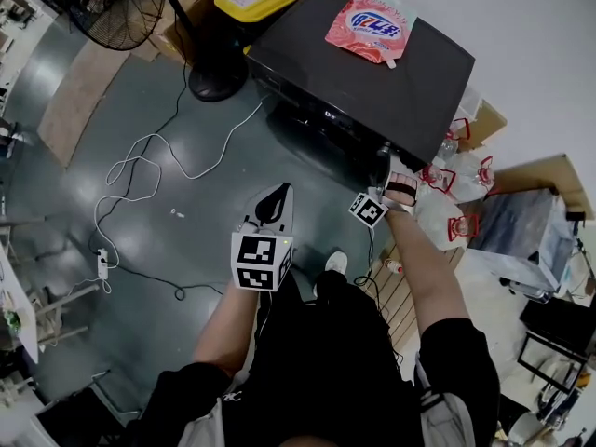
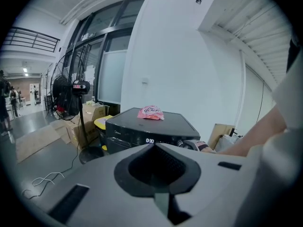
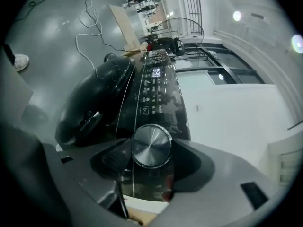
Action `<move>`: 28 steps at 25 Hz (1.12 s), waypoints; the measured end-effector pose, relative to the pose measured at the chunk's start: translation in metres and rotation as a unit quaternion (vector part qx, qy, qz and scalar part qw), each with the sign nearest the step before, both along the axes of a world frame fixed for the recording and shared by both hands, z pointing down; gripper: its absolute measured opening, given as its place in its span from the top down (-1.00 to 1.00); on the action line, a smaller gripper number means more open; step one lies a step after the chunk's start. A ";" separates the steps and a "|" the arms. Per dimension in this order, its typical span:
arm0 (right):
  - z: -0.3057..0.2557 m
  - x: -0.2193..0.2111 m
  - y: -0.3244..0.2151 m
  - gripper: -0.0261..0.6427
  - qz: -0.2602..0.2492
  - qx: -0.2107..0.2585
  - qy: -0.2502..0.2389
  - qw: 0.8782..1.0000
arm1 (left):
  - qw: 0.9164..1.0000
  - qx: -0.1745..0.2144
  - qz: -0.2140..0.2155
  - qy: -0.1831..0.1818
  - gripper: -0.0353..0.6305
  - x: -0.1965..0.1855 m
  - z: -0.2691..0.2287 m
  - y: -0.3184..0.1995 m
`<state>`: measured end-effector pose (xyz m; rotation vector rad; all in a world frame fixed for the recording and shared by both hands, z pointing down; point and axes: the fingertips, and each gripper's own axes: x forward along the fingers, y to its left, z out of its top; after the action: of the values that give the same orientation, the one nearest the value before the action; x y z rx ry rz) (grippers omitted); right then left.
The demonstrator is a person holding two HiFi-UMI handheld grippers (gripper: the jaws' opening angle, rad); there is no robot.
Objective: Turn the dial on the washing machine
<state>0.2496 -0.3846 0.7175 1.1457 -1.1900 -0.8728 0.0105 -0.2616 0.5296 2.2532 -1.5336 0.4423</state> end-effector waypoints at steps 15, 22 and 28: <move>0.002 0.004 -0.002 0.11 0.103 0.022 -0.087 0.991 | 0.999 -0.019 0.033 -0.004 0.86 -0.005 0.020 -0.005; 0.004 0.004 -0.009 0.11 0.153 0.027 -0.184 0.971 | 0.999 -0.018 0.037 -0.011 0.86 -0.013 0.014 -0.007; 0.004 0.004 -0.011 0.11 0.185 0.030 -0.236 0.953 | 0.999 -0.016 0.037 -0.017 0.86 -0.024 0.011 -0.008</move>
<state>0.2540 -0.3957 0.7210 1.6237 -1.2718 -0.3558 -0.0138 -0.2697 0.5401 2.2951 -1.4511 0.5245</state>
